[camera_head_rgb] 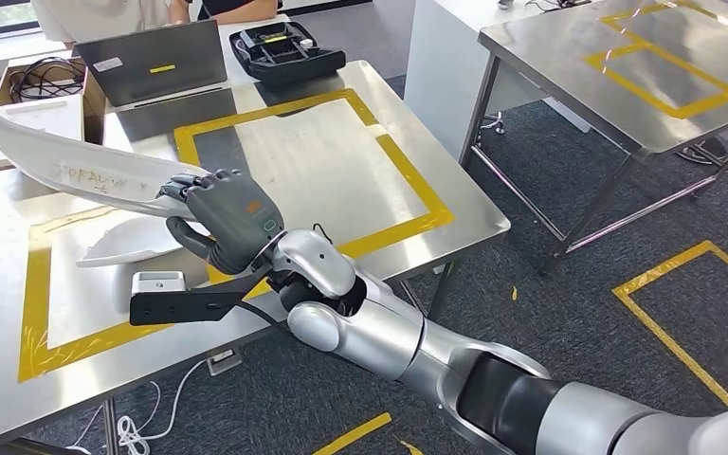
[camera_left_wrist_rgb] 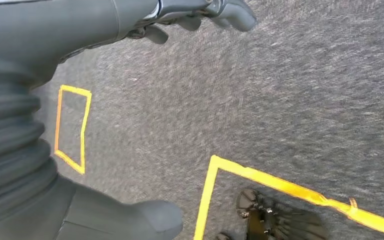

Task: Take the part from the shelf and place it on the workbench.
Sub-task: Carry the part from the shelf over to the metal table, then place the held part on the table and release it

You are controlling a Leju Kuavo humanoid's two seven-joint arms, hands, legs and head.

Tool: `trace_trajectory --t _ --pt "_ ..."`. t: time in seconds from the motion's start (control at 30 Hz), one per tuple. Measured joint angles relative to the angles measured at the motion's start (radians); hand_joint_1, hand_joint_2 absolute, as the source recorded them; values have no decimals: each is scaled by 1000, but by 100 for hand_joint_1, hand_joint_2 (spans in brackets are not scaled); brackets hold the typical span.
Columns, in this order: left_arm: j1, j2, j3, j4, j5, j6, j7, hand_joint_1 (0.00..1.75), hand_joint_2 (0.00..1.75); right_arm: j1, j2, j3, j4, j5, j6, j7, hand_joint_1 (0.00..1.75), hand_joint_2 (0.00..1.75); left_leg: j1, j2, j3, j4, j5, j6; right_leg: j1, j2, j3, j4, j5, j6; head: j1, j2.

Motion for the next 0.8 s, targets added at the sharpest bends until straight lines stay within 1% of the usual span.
trace_trajectory --t 0.03,0.07,0.1,0.13,0.17,0.2,0.23,0.27,0.3,0.33,0.37,0.43,0.5,0.63,0.8 --pt "-1 0 0 0 -2 0 1 0 175 -2 0 -1 5 -8 2 1 175 175 0 0 6 -1 -5 4 -2 -1 -38 66 -22 5 1 0" --pt "-2 0 0 0 -5 0 3 0 175 -4 0 -4 15 -19 7 3 175 175 0 0 10 -1 -11 7 -4 -1 -86 140 -43 8 2 0" --pt "-2 1 0 0 -8 -1 4 0 175 -5 1 -8 29 -33 11 6 175 175 0 0 16 0 -17 7 -6 -1 -130 197 -51 11 2 0" --pt "-2 1 0 0 -12 -2 6 0 175 -7 2 -15 49 -48 15 10 175 175 0 -1 23 1 -24 6 -8 -1 -160 223 -39 13 2 0" --pt "-2 1 0 0 -15 -4 7 0 175 -16 4 -24 75 -62 17 13 175 175 1 -2 31 2 -31 4 -10 -1 -170 210 -5 13 3 0" --pt "-3 0 0 0 -19 -7 9 0 175 -33 6 -35 115 -77 18 16 175 175 1 -3 41 4 -39 1 -11 -1 -161 156 45 13 3 0" --pt "-4 0 0 0 -24 -10 12 0 175 -62 10 -49 170 -93 24 22 175 175 1 -3 48 6 -46 -2 -12 -3 -140 83 96 11 4 0" --pt "-8 0 -1 0 -30 -16 16 0 175 -99 13 -66 239 -111 36 35 175 175 -1 -3 53 9 -53 -7 -10 -4 -117 17 130 8 3 0" --pt "-14 0 -3 0 -38 -25 21 0 175 -141 15 -88 320 -129 55 61 175 175 -2 -4 55 11 -58 -12 -9 -4 -100 -31 149 3 2 0" --pt "-21 1 -6 0 -47 -36 26 0 175 -178 15 -111 398 -144 76 95 175 175 -4 -6 55 11 -60 -17 -7 -5 -91 -54 153 -1 2 0" --pt "-26 2 -9 0 -57 -48 32 0 175 -209 13 -136 472 -157 94 133 175 175 -5 -9 54 11 -59 -18 -6 -5 -88 -60 150 -4 2 0" --pt "-29 4 -17 1 -71 -62 42 0 175 -247 4 -181 588 -173 112 196 175 175 -5 -10 56 6 -56 -18 -6 -5 -87 -65 152 -8 2 0" --pt "-32 6 -24 0 -78 -64 47 0 175 -265 -11 -219 669 -195 117 232 175 175 -5 -7 62 0 -57 -17 -5 -3 -86 -65 150 -12 1 0" --pt "-36 10 -29 0 -79 -61 39 0 175 -267 -42 -285 771 -231 118 263 175 175 -5 -3 70 -10 -60 -21 -5 -1 -83 -65 145 -19 1 0" --pt "-30 12 -29 0 -79 -61 29 0 175 -243 -65 -324 828 -240 113 266 175 175 -5 1 72 -14 -61 -25 -5 2 -83 -65 144 -21 1 0"
